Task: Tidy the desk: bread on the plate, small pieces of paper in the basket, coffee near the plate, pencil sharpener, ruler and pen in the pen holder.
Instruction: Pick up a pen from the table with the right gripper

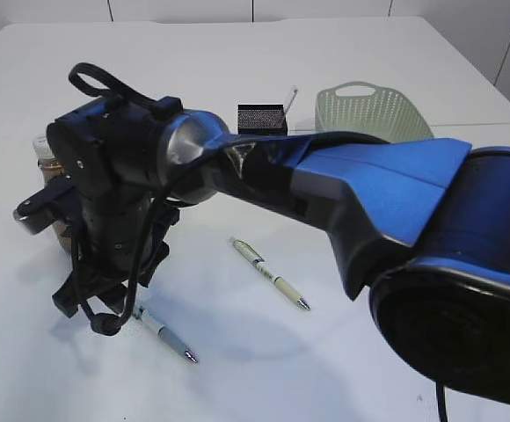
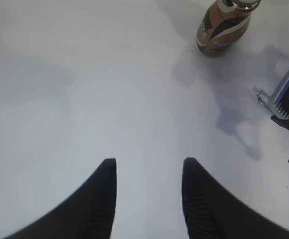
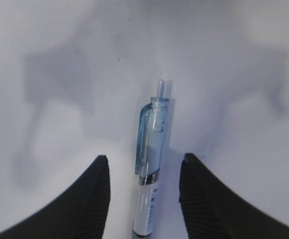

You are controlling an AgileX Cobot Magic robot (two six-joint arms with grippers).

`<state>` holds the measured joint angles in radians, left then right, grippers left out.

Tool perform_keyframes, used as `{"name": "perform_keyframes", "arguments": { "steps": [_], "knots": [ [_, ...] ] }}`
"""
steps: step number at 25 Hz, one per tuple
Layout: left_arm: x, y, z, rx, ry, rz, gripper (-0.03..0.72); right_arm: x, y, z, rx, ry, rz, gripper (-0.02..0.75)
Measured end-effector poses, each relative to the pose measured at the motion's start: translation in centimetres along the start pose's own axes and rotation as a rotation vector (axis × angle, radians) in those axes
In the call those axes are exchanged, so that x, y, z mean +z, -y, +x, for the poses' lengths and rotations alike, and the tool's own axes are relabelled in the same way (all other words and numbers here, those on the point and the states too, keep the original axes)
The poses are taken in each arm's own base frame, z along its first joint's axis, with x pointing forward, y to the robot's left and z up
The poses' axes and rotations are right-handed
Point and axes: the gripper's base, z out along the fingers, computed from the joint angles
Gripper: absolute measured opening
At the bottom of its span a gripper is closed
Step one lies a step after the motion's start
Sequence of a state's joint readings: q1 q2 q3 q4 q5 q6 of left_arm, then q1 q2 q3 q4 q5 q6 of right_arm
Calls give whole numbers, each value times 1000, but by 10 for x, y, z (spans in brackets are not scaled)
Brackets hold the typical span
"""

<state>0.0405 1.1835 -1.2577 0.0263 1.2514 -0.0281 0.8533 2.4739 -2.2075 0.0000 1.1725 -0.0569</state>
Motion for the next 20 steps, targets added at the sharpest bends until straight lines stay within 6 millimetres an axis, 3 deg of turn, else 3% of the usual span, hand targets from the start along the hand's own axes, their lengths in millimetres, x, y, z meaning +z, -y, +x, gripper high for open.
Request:
{"name": "perform_keyframes", "arguments": {
  "steps": [15,20],
  "knots": [
    [0,0,0,0,0,0,288,30,0,5,0,-52,-3,370],
    [0,0,0,0,0,0,279,29,0,3,-2,-37,3,370]
  ]
}}
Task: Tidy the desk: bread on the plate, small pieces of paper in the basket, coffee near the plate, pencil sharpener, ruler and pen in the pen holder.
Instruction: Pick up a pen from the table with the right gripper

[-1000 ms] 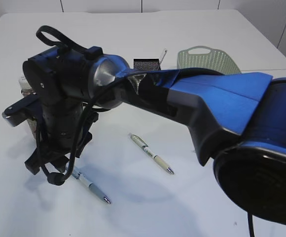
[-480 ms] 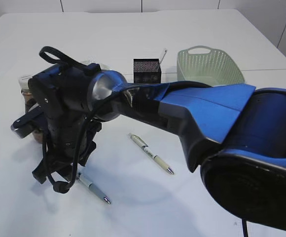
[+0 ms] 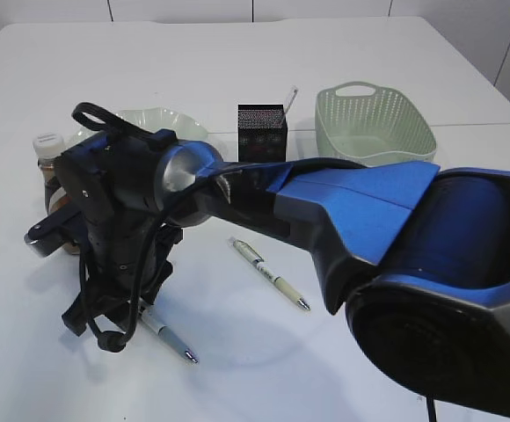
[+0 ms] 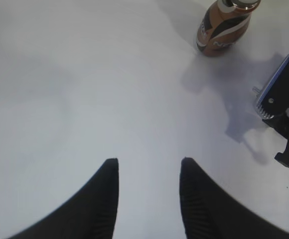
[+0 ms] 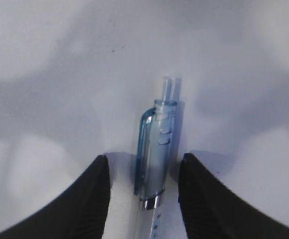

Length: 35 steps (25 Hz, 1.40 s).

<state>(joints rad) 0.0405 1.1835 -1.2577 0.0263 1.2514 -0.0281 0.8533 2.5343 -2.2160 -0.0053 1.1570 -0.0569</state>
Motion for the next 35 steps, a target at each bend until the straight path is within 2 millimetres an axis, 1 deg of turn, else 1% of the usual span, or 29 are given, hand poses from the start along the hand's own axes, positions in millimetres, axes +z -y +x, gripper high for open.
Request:
{"name": "perform_keyframes", "arguments": {
  "steps": [3,5,8,9,11,12,14,21,23,26,27,29,30,33,34,35],
  "knots": [
    [0,0,0,0,0,0,279,1,0,0,2,3,-5,369],
    [0,0,0,0,0,0,278,1,0,0,2,3,-5,349],
    [0,0,0,0,0,0,277,1,0,0,3,3,-5,276],
    [0,0,0,0,0,0,277,1,0,0,3,3,-5,276],
    [0,0,0,0,0,0,277,1,0,0,4,3,-5,202],
    [0,0,0,0,0,0,277,1,0,0,4,3,-5,202],
    [0,0,0,0,0,0,277,1,0,0,4,-1,-5,174],
    [0,0,0,0,0,0,275,0,0,1,2,-11,1,148],
    [0,0,0,0,0,0,275,-4,1,0,-2,-19,10,135],
    [0,0,0,0,0,0,275,-19,2,-8,-3,19,18,134],
    [0,0,0,0,0,0,275,-19,2,-8,-3,19,18,134],
    [0,0,0,0,0,0,275,-36,3,-14,-3,68,21,134],
    [0,0,0,0,0,0,275,-36,3,-14,-3,68,21,134],
    [0,0,0,0,0,0,275,-65,3,-19,-2,134,26,134],
    [0,0,0,0,0,0,275,-65,3,-19,-2,134,26,134],
    [0,0,0,0,0,0,275,-84,3,-20,-2,174,30,134]
  ]
}}
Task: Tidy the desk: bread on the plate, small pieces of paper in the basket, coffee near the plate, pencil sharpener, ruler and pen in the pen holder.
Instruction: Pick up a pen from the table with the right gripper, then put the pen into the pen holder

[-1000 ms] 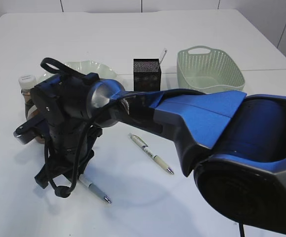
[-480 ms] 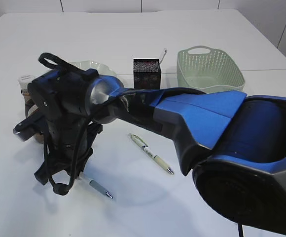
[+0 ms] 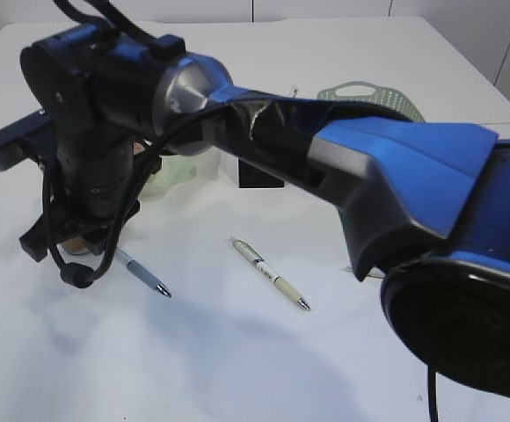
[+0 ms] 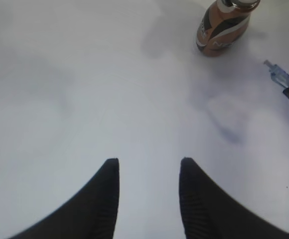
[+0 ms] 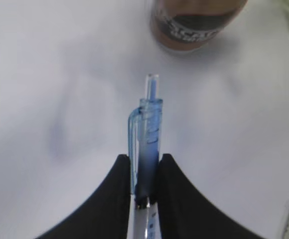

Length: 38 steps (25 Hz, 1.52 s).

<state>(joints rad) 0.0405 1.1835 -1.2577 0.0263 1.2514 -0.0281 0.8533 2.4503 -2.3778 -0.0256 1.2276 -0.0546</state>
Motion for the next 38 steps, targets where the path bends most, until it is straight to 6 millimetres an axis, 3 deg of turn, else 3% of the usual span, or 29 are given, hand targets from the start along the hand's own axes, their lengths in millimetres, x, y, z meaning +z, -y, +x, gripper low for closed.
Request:
{"name": "perform_keyframes", "arguments": {
  "steps": [2,5,6,7,22,29,32,36,37,38],
  "knots": [
    [0,0,0,0,0,0,275,-13,1,-3,0,27,5,134],
    [0,0,0,0,0,0,275,-14,1,-3,-1,29,8,134],
    [0,0,0,0,0,0,275,-34,7,-8,-2,73,38,134],
    [0,0,0,0,0,0,275,-40,9,-10,0,89,44,134],
    [0,0,0,0,0,0,275,-99,51,-33,78,398,114,134],
    [0,0,0,0,4,0,275,-129,89,-34,140,501,166,134],
    [0,0,-1,0,10,0,275,-149,118,-28,187,557,209,134],
    [0,0,-2,0,20,1,275,-157,136,-23,217,572,235,134],
    [0,0,-2,0,26,1,275,-162,167,-12,269,573,272,134],
    [0,0,-3,0,33,1,275,-163,177,-8,288,574,281,134]
  ]
}}
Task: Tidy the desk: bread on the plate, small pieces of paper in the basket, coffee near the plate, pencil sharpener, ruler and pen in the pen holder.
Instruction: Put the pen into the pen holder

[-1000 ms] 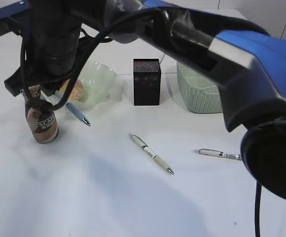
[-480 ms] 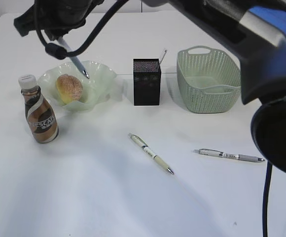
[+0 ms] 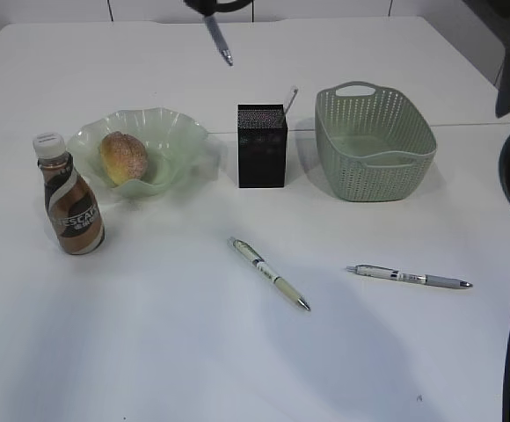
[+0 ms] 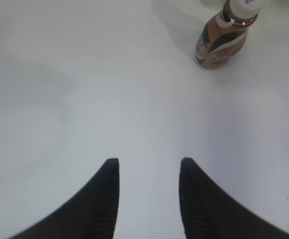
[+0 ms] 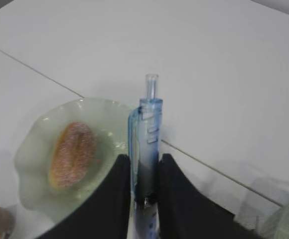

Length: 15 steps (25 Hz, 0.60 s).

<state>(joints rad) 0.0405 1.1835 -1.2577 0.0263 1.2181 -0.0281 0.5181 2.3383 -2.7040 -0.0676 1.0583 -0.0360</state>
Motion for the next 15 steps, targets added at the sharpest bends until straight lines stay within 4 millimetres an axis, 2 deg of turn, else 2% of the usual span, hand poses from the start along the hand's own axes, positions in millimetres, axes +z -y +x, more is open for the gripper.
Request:
{"name": "perform_keyframes", "arguments": {
  "steps": [2,4,7,8,9,13,15],
  "knots": [
    [0,0,-1,0,11,1,275,1,12,0,19,9,12,134],
    [0,0,-2,0,24,1,275,1,36,0,57,39,37,134],
    [0,0,-5,0,56,2,275,1,41,0,64,43,42,134],
    [0,0,-6,0,67,3,275,-1,66,-4,107,114,64,134],
    [0,0,-7,-1,75,4,275,-1,72,-5,116,143,72,134],
    [0,0,-10,-1,115,5,275,6,83,-6,133,212,86,134],
    [0,1,-12,-1,129,6,275,19,86,-1,138,214,87,134]
  ]
}}
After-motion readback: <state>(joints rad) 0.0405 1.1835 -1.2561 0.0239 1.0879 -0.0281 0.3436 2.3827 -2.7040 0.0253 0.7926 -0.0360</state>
